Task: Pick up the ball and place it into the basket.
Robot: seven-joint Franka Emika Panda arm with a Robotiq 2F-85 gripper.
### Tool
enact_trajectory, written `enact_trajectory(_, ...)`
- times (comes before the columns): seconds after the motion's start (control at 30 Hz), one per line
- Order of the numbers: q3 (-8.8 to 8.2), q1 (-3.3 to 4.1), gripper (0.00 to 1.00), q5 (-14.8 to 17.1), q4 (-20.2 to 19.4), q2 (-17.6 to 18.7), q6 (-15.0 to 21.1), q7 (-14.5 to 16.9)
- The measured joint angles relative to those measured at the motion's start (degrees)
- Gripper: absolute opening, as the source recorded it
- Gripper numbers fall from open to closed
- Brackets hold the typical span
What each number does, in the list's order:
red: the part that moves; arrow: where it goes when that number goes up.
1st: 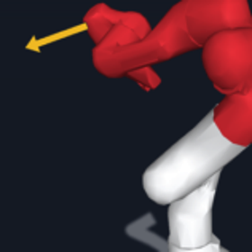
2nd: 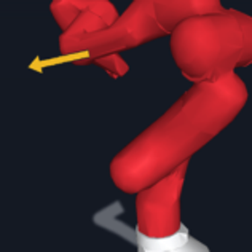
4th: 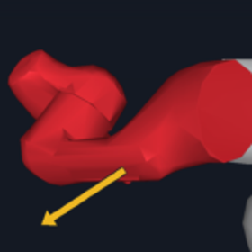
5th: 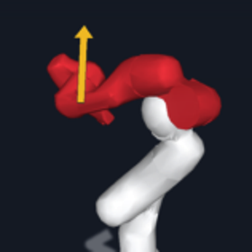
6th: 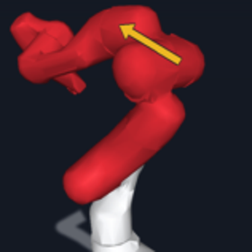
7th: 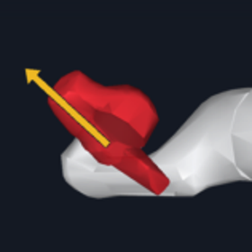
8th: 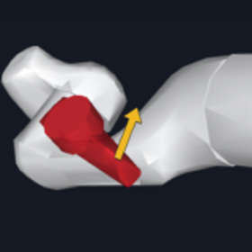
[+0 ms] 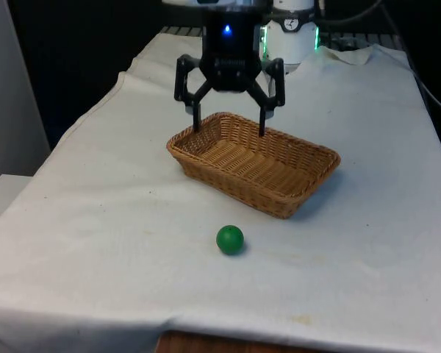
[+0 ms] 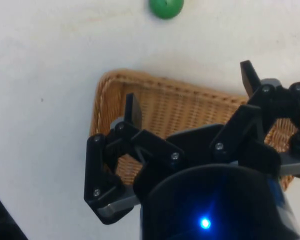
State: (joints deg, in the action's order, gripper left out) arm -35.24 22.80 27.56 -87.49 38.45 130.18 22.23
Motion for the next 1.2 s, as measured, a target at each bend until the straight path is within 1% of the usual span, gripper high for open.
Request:
enact_trajectory(0.07, -0.06, -0.17, 1.0, 0.86, 0.8, 1.2, 0.4, 0.23)
enact_trajectory(0.1, -0.06, -0.34, 1.0, 1.83, 1.72, 2.41, 0.63, 0.4)
enact_trajectory(0.2, -0.11, -0.52, 1.0, 3.21, 3.04, 4.13, 0.97, 0.63)
enact_trajectory(0.23, -0.11, -0.52, 1.0, 3.21, 3.04, 4.13, 0.97, 0.63)
enact_trajectory(0.3, -0.17, -0.63, 1.0, 4.07, 3.72, 5.27, 1.38, 0.8)
enact_trajectory(0.43, -0.17, -0.86, 1.0, 6.25, 4.87, 7.62, 2.06, 1.38)
enact_trajectory(0.77, 0.11, -0.8, 1.0, 9.4, 4.87, 10.03, 3.04, 2.06)
enact_trajectory(0.87, 0.34, -0.74, 1.0, 10.43, 4.98, 11.12, 3.9, 2.06)
enact_trajectory(1.07, 0.29, -1.03, 1.0, 13.98, 7.28, 14.04, 4.18, 2.18)
enact_trajectory(1.13, 0.29, -1.09, 1.0, 14.44, 7.62, 14.5, 4.18, 2.18)
enact_trajectory(1.2, 0.29, -1.15, 1.0, 16.04, 8.77, 15.99, 4.24, 2.18)
